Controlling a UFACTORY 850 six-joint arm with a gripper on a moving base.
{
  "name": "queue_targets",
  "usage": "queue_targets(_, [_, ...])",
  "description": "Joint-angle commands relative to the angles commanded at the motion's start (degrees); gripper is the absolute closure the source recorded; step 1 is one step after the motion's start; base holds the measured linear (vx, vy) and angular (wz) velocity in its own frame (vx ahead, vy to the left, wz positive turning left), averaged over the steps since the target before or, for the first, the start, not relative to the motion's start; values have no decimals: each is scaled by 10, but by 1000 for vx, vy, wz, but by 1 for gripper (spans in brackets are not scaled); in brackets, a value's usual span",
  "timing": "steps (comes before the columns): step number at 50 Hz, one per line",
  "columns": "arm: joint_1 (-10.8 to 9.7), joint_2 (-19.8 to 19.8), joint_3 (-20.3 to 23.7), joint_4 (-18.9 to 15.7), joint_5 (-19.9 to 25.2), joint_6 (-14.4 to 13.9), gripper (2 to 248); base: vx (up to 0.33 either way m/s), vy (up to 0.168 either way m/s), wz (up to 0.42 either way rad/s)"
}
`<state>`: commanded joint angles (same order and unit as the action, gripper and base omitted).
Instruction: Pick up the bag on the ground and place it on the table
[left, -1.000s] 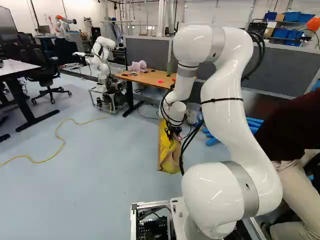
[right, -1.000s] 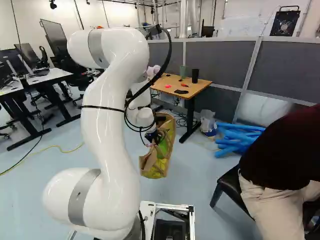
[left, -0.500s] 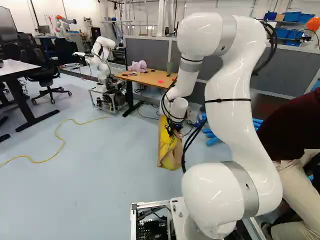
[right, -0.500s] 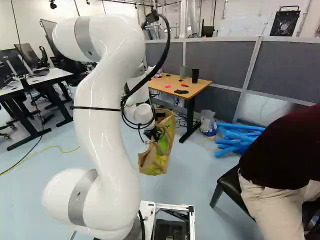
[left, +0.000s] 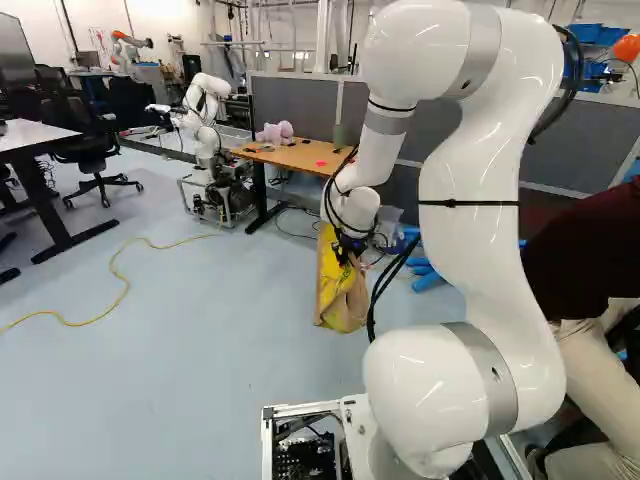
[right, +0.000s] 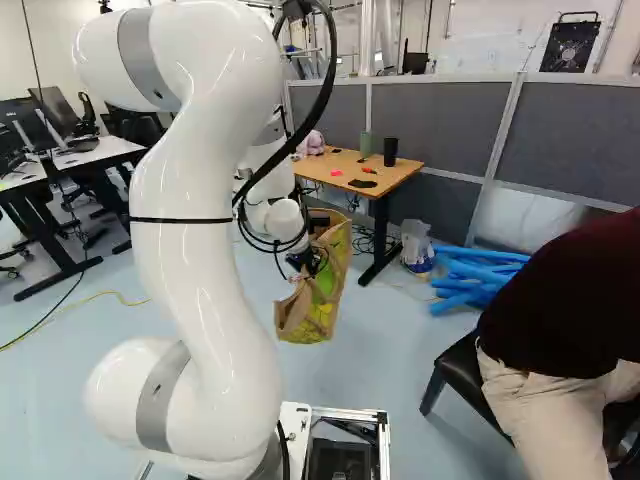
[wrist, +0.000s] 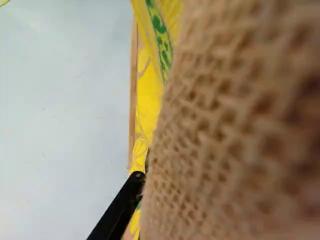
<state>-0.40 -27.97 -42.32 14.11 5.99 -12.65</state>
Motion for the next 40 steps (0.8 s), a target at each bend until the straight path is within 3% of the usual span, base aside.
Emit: queue_targets(40, [0,73,11,0,-52,0,228,0,0,0])
